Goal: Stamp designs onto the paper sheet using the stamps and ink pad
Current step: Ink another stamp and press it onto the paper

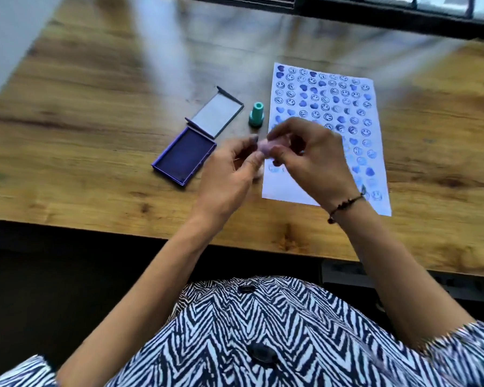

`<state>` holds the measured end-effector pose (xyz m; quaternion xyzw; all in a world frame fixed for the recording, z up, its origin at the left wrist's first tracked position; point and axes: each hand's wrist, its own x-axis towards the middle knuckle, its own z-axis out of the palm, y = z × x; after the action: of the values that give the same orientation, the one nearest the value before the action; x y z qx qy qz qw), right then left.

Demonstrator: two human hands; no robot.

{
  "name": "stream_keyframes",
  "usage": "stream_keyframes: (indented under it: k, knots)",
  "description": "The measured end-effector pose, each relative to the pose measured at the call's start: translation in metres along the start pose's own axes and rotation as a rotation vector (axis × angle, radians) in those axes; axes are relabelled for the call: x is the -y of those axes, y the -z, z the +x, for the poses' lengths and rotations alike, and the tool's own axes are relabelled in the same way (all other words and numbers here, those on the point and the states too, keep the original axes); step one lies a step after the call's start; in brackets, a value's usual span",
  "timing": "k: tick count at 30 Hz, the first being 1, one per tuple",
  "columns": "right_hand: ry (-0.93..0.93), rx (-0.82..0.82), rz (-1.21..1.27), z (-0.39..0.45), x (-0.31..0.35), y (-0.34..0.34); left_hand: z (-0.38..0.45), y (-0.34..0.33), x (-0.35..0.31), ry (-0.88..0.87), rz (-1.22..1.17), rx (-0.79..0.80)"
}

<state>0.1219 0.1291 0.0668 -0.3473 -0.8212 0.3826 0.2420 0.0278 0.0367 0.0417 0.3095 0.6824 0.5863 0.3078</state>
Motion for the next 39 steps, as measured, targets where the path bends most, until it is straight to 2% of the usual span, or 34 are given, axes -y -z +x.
stream_keyframes:
  k: [3, 6, 11, 13, 15, 16, 20, 22, 24, 28, 31, 33, 35, 37, 39]
  knots:
    - [0.050, 0.014, -0.304, 0.047, -0.012, -0.017, 0.010, 0.016, 0.006, 0.050, 0.046, -0.161]
    - [0.072, 0.071, -0.522, 0.070, -0.020, -0.030, 0.007, 0.026, 0.013, 0.066, 0.028, -0.201]
    - [0.110, 0.155, -0.622, 0.071, -0.020, -0.034, 0.000, 0.027, 0.017, 0.074, 0.007, -0.196]
    - [0.117, 0.090, -0.635, 0.065, -0.015, -0.026, -0.003, 0.026, 0.017, 0.075, 0.011, -0.194]
    - [0.156, -0.017, -0.580, 0.053, -0.009, -0.018, -0.005, 0.027, 0.019, 0.076, 0.001, -0.193]
    - [0.168, -0.013, -0.540, 0.045, -0.006, -0.017, -0.006, 0.028, 0.020, 0.079, -0.003, -0.192]
    - [0.126, 0.299, -0.579, 0.016, 0.000, -0.031, -0.013, 0.026, 0.027, 0.096, -0.006, -0.177]
    - [0.120, 0.260, -0.507, 0.011, 0.001, -0.038, -0.017, 0.028, 0.032, 0.112, -0.029, -0.175]
    - [0.075, 0.171, -0.277, 0.007, 0.005, -0.044, -0.022, 0.034, 0.033, 0.134, -0.111, -0.176]
    - [-0.110, 0.284, 0.254, -0.005, 0.016, -0.059, -0.031, 0.048, 0.033, 0.121, -0.214, -0.213]
    - [-0.137, 0.316, 0.404, -0.009, 0.017, -0.070, -0.036, 0.056, 0.031, 0.134, -0.219, -0.269]
    - [-0.106, 0.310, 0.404, -0.010, 0.020, -0.078, -0.037, 0.061, 0.028, 0.194, -0.323, -0.309]
    - [-0.024, 0.260, 0.371, -0.009, 0.027, -0.084, -0.036, 0.067, 0.026, 0.263, -0.525, -0.317]
    - [0.111, 0.160, 0.327, -0.001, 0.035, -0.084, -0.034, 0.074, 0.024, 0.293, -0.669, -0.315]
    - [0.301, 0.062, 0.169, 0.020, 0.041, -0.083, -0.033, 0.080, 0.025, 0.286, -0.730, -0.363]
